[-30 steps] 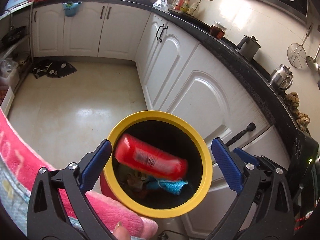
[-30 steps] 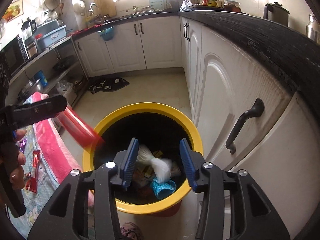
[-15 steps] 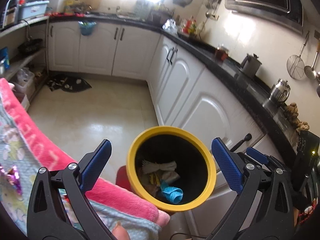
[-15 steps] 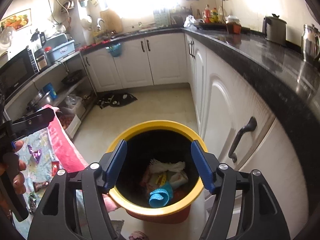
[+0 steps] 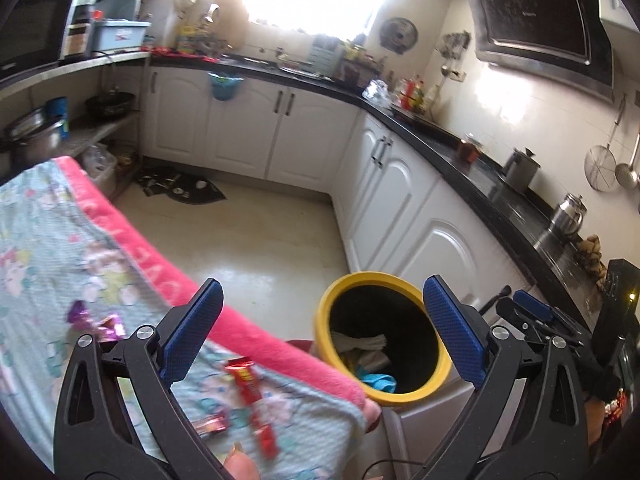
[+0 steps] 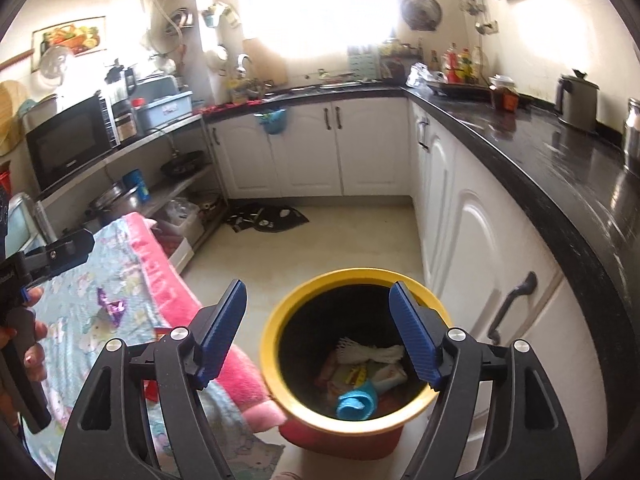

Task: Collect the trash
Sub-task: 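Move both open tools back over the remaining trash on the sheet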

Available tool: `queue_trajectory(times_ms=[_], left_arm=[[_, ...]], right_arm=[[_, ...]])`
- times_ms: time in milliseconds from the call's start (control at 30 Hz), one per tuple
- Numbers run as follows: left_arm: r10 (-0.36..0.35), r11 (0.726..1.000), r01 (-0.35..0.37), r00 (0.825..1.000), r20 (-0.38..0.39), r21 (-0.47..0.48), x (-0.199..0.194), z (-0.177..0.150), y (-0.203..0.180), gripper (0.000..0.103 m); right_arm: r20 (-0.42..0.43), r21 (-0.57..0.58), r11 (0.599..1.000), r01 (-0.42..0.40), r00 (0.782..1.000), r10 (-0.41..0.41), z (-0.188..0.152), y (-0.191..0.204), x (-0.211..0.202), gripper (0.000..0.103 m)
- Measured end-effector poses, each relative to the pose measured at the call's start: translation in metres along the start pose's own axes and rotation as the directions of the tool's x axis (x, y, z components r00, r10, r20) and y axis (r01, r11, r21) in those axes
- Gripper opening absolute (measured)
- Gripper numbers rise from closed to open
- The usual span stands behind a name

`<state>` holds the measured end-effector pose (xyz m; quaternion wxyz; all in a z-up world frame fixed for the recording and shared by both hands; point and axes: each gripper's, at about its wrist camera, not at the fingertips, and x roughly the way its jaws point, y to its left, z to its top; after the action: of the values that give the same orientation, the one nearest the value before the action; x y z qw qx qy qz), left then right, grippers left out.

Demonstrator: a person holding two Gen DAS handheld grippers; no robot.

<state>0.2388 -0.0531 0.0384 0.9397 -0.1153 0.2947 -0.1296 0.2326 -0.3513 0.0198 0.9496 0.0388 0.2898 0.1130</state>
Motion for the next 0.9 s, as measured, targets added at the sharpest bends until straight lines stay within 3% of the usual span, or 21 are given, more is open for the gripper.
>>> queue_trajectory(times_ms=[367, 633, 900], left_arm=[[0.105, 0.992, -0.098, 0.991, 0.079, -0.085, -0.065, -0.001, 0.053, 0.092], [0.148, 0.986, -0.137, 0.981, 0.122, -0.097, -0.094, -0.008, 0.066, 0.092], [0.198, 0.978, -0.189, 0.974, 0.108, -0.085, -0.111, -0.025, 0.081, 0.092]], right_arm=[[0.007, -0.097, 0.990, -0.102, 0.995, 0.103, 0.001, 0.060, -0.012, 0.072], [0.011, -0.154, 0.975, -0.158, 0.987, 0.161, -0.001, 0.096, -0.024, 0.072], [0.003, -0.195, 0.957, -0.216, 0.975, 0.221, -0.004, 0.128, -0.031, 0.072]])
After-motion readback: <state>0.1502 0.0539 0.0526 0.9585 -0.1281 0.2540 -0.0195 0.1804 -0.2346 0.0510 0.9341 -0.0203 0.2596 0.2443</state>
